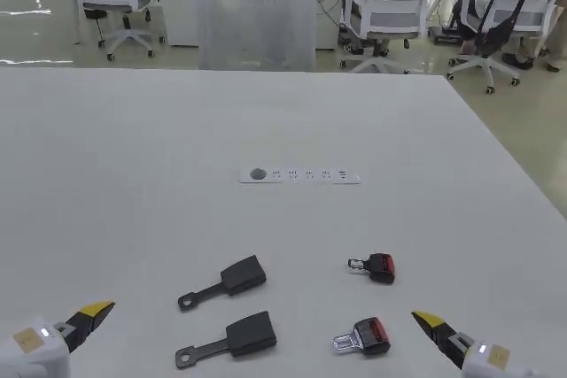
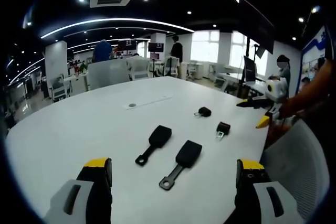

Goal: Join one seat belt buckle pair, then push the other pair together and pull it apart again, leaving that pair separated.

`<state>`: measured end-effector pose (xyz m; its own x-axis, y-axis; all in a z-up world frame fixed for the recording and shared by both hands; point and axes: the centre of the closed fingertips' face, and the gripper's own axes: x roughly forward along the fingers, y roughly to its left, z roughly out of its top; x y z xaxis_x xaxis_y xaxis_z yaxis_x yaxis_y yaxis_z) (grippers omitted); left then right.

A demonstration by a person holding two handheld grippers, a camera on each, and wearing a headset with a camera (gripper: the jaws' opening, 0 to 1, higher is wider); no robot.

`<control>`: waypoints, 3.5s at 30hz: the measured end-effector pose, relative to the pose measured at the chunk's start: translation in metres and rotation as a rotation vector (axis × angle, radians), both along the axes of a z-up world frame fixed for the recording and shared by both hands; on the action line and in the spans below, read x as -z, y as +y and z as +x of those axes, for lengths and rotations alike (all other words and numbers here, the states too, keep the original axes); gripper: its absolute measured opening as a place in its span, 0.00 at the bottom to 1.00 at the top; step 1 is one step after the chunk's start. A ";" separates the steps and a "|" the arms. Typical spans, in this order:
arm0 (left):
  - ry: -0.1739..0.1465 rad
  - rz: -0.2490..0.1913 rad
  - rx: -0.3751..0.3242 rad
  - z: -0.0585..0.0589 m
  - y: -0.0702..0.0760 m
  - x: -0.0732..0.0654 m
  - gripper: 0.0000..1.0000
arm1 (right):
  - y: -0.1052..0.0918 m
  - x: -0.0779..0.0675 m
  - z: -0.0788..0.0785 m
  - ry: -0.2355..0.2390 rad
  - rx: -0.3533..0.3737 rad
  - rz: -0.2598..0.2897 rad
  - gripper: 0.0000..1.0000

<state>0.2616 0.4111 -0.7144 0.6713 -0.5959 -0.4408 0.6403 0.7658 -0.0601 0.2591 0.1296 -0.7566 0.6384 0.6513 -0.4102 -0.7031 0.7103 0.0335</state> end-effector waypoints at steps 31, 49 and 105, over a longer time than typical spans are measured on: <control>0.001 0.021 0.021 0.003 -0.011 -0.003 1.00 | -0.011 0.007 0.002 0.012 -0.020 -0.033 0.97; 0.019 0.024 0.031 0.014 -0.023 0.009 1.00 | -0.011 0.008 0.022 0.003 -0.062 -0.053 0.96; 0.210 0.129 0.380 0.053 -0.103 0.114 0.86 | -0.010 0.081 0.053 0.189 -0.541 -0.327 0.78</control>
<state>0.3150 0.3085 -0.8282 0.3031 -0.7141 -0.6310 0.8617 0.4881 -0.1384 0.3120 0.1201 -0.8377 0.1539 0.6829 -0.7141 -0.9669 0.2530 0.0336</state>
